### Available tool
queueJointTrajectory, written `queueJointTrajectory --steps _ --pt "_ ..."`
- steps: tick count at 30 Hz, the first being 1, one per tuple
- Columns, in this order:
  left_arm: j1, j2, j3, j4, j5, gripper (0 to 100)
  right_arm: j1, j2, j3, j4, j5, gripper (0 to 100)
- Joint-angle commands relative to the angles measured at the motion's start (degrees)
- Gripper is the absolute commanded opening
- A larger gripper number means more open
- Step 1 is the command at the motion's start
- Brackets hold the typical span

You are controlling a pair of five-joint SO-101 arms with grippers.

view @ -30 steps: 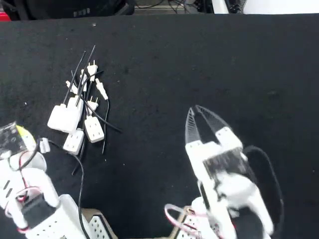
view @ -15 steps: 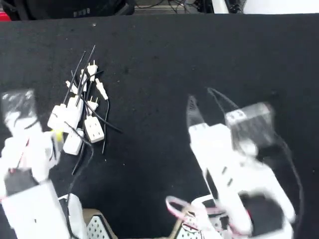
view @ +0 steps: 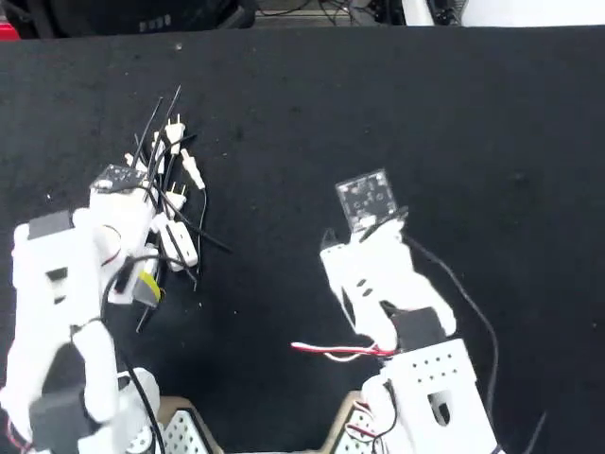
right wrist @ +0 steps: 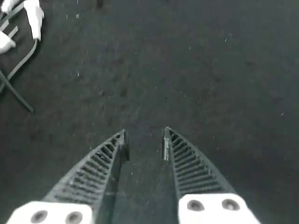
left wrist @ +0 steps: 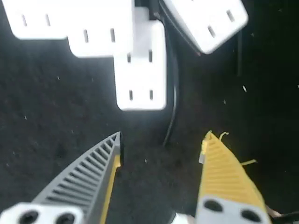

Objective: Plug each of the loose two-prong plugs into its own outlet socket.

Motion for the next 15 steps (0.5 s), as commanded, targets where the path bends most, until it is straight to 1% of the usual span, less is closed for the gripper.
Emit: queueJointTrajectory --steps 1,7,12,15 --pt "-0.04 3.52 -6.46 -3.87 -0.53 28 0.00 0.04 -0.04 -1.85 0.70 12.0" --pt "1.19 11.96 -6.99 -9.67 -0.09 28 0.00 0.04 0.04 -1.85 0.70 12.0" --pt "1.45 17.49 -7.16 -15.82 5.01 28 0.00 0.04 0.13 -1.85 0.70 12.0" --pt "2.42 17.14 -6.99 -16.26 7.82 28 0.00 0.04 0.13 -1.85 0.70 12.0"
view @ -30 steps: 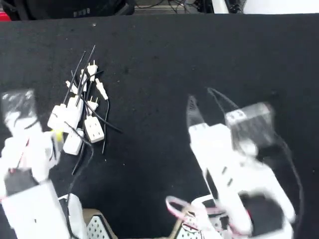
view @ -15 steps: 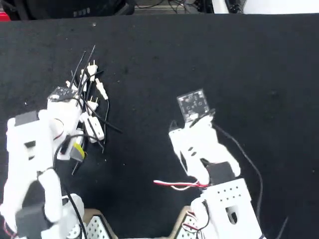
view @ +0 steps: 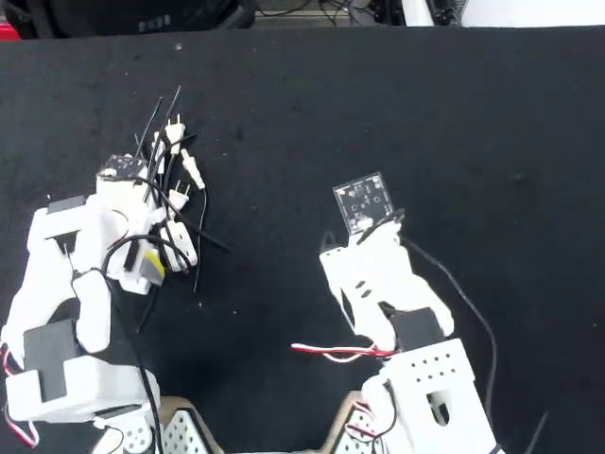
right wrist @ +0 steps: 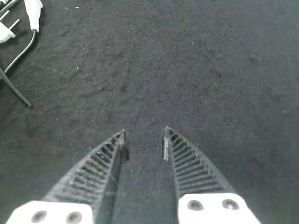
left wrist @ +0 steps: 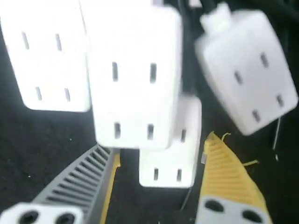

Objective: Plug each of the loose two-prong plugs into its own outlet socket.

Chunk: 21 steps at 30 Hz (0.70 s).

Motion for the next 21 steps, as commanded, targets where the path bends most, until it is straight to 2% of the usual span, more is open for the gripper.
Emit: queueJointTrajectory --steps 1,8,10,13,21 --pt "2.15 -0.70 -2.51 -1.23 3.34 27 0.00 0.04 -0.13 -1.49 0.53 12.0" --pt "6.90 -0.62 -0.75 2.02 6.15 2 0.09 0.04 -0.13 -1.49 0.53 12.0" --pt "6.99 -1.85 -2.86 5.89 9.23 5 0.09 0.04 -0.13 -1.49 0.53 12.0" --pt "6.90 -5.27 -7.25 12.13 12.04 3 0.09 0.04 -0.13 -1.49 0.53 12.0" --pt "6.64 -18.02 -20.35 32.09 15.30 3 0.35 0.04 -0.13 -1.49 0.79 12.0"
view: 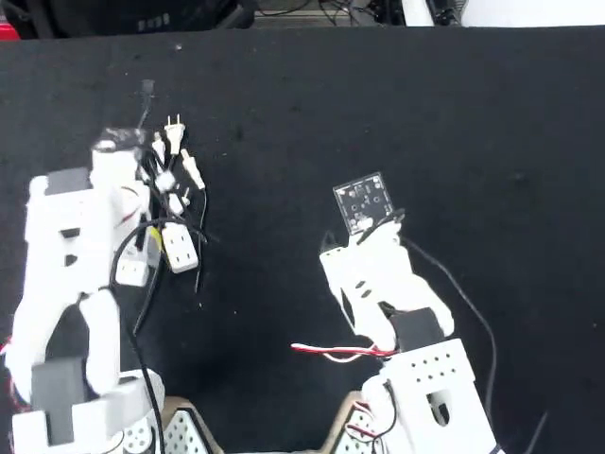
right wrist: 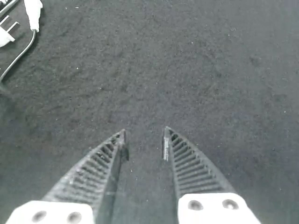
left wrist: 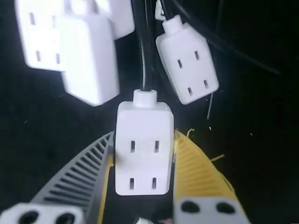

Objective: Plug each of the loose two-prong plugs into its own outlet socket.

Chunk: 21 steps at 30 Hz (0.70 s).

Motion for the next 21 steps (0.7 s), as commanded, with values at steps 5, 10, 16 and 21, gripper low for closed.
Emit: queueJointTrajectory --steps 5,10,16,21 --pt "1.01 -11.52 -12.09 12.40 1.41 3 2.29 0.04 -0.40 -1.58 0.44 12.0" --pt "9.36 -13.63 -12.00 12.13 1.58 3 11.69 -0.04 -0.13 -7.03 -2.64 12.0" --pt "25.45 -11.08 0.66 -4.22 7.12 3 21.27 0.22 -0.04 -10.02 -10.99 12.0" --pt "33.63 -6.86 17.89 -24.88 8.70 3 21.54 0.04 0.48 -10.02 -11.25 12.0"
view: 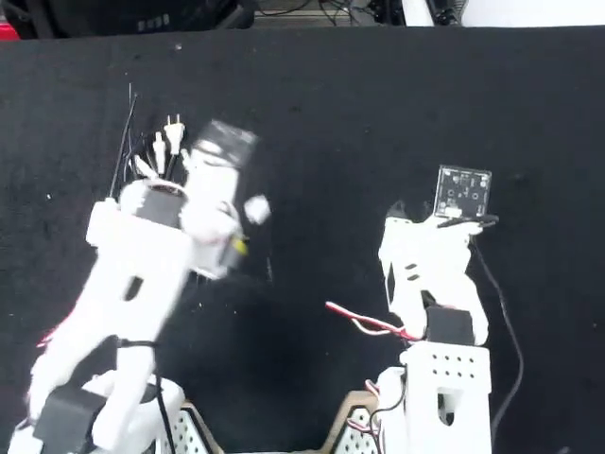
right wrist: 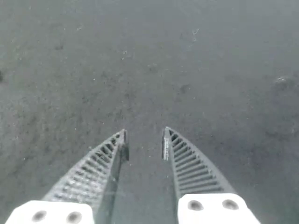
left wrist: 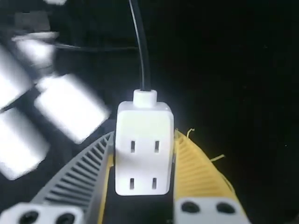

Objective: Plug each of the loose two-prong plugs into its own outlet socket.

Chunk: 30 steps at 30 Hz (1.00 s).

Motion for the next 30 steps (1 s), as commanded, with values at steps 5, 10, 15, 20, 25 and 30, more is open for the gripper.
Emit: queueJointTrajectory --steps 5,10,15,20,25,30 --pt "5.76 3.96 15.25 -20.66 2.11 21 1.05 0.04 0.04 -2.29 -0.62 12.0" --pt "5.14 2.02 7.69 -11.52 4.31 22 -1.93 0.04 1.80 -4.40 -0.53 12.0" --pt "4.53 -1.76 0.84 -0.09 -2.29 22 -2.29 0.04 1.89 -4.31 -0.53 12.0" --pt "-3.91 -2.55 7.43 -6.86 -5.89 22 -2.11 0.04 1.89 -4.31 -0.53 12.0" --pt "-10.59 -3.25 21.32 -26.20 -5.80 22 -2.02 0.04 1.63 -4.31 -0.53 12.0" --pt "-5.05 -3.25 25.89 -31.30 1.58 22 -1.93 0.04 1.63 -4.31 -0.53 12.0"
